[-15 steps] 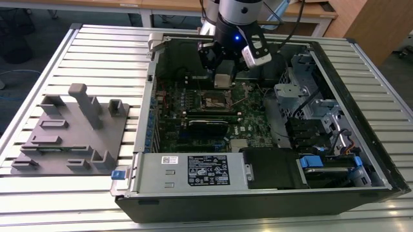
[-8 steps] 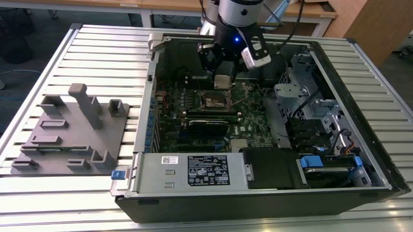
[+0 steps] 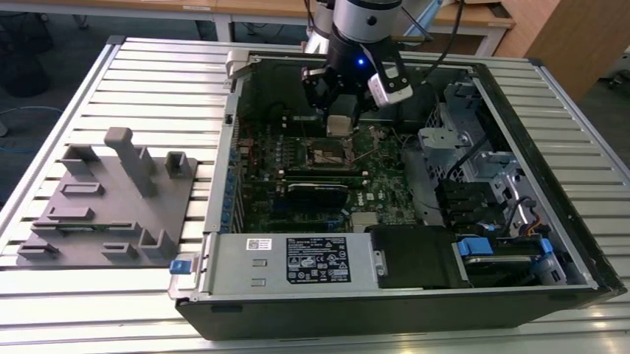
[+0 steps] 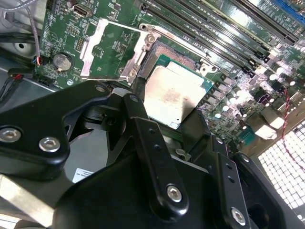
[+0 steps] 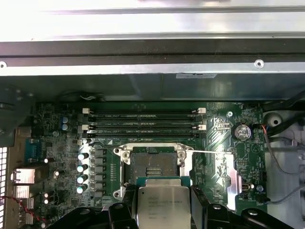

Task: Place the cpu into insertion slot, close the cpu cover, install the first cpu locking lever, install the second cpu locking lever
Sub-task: 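Place the cpu into insertion slot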

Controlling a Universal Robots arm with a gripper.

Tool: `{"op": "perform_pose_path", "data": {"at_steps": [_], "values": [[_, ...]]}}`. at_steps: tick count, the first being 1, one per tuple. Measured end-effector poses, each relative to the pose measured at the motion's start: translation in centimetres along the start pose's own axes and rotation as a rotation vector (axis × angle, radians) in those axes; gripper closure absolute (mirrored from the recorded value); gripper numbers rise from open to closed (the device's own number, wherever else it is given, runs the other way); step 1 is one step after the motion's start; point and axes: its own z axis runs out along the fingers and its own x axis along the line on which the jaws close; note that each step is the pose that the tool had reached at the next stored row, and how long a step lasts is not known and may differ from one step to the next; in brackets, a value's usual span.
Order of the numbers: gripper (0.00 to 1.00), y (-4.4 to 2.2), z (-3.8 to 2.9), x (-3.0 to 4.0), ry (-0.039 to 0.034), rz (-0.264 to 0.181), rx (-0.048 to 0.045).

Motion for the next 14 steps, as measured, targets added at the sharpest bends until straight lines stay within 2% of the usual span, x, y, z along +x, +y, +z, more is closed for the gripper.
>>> {"op": "perform_pose_path", "data": {"at_steps": [14], "values": [[0.46,-0.03,0.39,-0.01,-0.0002,0.000,-0.0003]]}}
